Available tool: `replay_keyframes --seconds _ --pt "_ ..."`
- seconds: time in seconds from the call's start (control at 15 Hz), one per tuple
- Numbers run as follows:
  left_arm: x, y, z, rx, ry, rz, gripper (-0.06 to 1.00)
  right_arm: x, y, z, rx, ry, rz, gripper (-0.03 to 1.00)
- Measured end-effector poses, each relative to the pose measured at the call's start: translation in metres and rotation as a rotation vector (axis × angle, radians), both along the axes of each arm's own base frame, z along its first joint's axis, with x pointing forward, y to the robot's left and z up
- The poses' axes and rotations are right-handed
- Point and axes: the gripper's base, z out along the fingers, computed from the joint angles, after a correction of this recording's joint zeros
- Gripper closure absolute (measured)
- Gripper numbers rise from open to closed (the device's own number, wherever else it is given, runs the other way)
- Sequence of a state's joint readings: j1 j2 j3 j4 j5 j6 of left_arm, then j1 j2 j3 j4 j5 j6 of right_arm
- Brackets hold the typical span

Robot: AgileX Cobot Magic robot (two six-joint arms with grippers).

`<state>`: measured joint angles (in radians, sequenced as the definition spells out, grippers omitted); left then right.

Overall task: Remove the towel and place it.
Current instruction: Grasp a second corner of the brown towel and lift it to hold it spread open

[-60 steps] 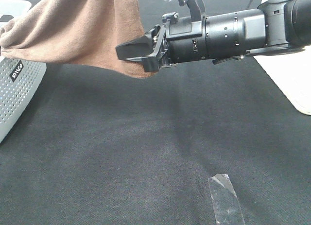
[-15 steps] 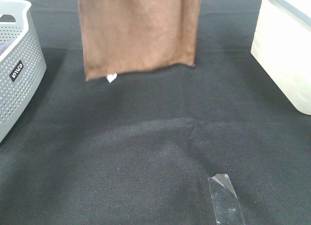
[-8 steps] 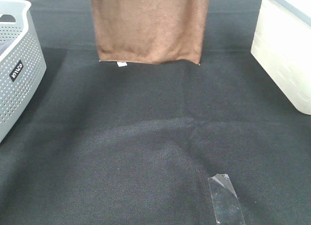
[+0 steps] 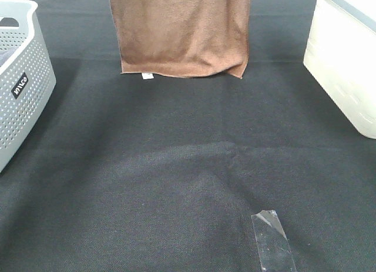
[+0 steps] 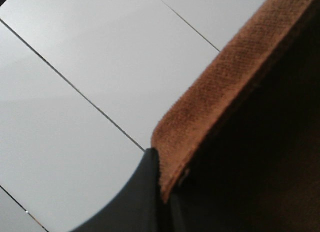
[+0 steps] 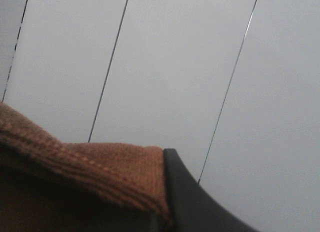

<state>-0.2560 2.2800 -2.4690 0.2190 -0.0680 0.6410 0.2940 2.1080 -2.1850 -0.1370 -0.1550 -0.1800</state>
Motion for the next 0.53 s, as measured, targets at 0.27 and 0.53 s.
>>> replay_keyframes --seconds 0.27,0.53 --pt "-0.005 0.001 0.008 -0.004 -0.015 0.0 0.94 -0.004 -0.001 0.008 0.052 -0.007 0.012 0.97" --pt "-0.013 0.004 0.022 -0.006 -0.023 0.005 0.94 -0.005 -0.001 0.012 0.093 -0.007 0.023 0.97"
